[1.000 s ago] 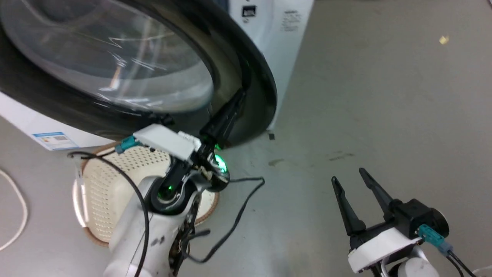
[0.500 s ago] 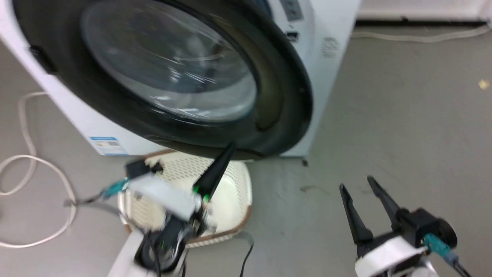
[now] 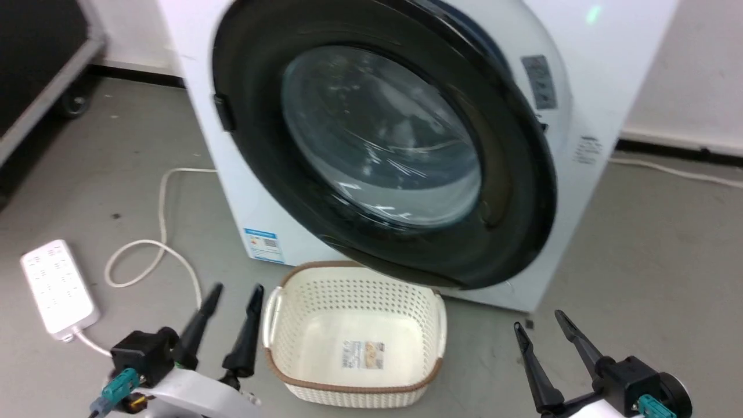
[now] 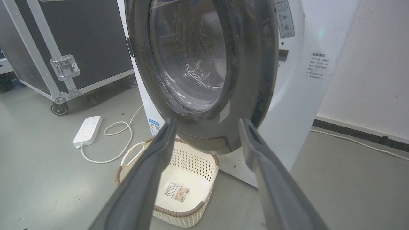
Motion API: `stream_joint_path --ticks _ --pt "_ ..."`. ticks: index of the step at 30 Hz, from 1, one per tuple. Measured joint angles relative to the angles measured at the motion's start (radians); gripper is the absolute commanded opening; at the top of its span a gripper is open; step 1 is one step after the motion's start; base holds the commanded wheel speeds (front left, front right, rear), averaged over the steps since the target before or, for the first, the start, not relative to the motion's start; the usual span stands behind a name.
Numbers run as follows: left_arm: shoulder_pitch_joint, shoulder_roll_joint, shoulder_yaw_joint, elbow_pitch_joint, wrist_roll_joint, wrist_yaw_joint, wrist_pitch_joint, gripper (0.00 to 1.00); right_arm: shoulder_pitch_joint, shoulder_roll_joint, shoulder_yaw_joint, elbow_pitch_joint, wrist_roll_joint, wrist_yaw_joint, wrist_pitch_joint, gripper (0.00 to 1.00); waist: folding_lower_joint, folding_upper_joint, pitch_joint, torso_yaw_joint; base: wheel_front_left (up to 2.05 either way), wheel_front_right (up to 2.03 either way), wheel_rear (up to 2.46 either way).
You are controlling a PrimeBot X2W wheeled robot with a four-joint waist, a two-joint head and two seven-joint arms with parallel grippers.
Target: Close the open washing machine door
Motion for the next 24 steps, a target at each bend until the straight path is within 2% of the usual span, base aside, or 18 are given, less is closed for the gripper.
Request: stream_joint_path --ticks 4,8,11,16,17,21,24 --pt "0.074 -0.066 0.095 -0.049 0.192 0.044 -0.001 1.0 0.012 0.0 0.011 -0.006 0.0 0.0 0.0 1.0 0.0 0.0 -0.024 0.029 0.0 0.0 0.0" --pt "0.15 -0.101 0.148 -0.081 0.362 0.076 -0.001 1.0 0.02 0.0 0.024 -0.006 0.0 0.0 0.0 1.0 -0.0001 0.0 -0.034 0.034 0.0 0.0 0.0" --pt "0.175 -0.128 0.161 -0.089 0.44 0.086 -0.001 1.0 0.023 0.0 0.028 -0.005 0.011 0.0 0.0 1.0 0.0001 0.0 -0.034 0.038 0.0 0.0 0.0" --pt "0.185 -0.135 0.156 -0.088 0.521 0.074 -0.001 1.0 0.025 0.0 0.043 -0.002 0.02 0.0 0.0 1.0 0.0001 0.0 -0.024 0.053 0.0 0.0 0.0" --pt "0.184 -0.136 0.156 -0.086 0.528 0.066 -0.001 1.0 0.025 0.0 0.045 -0.002 0.022 0.0 0.0 0.0 0.0001 0.0 -0.02 0.057 0.0 0.0 0.0" --pt "0.164 -0.142 0.164 -0.086 0.545 0.037 -0.001 1.0 0.008 0.0 0.054 -0.011 0.057 0.0 0.007 0.0 0.0001 0.0 0.017 0.071 0.0 0.0 0.0" --pt "0.125 -0.16 0.165 -0.092 0.555 0.016 -0.001 1.0 -0.058 0.0 0.072 -0.021 0.022 0.0 0.036 0.0 0.0002 0.0 0.063 0.081 0.0 0.0 0.0"
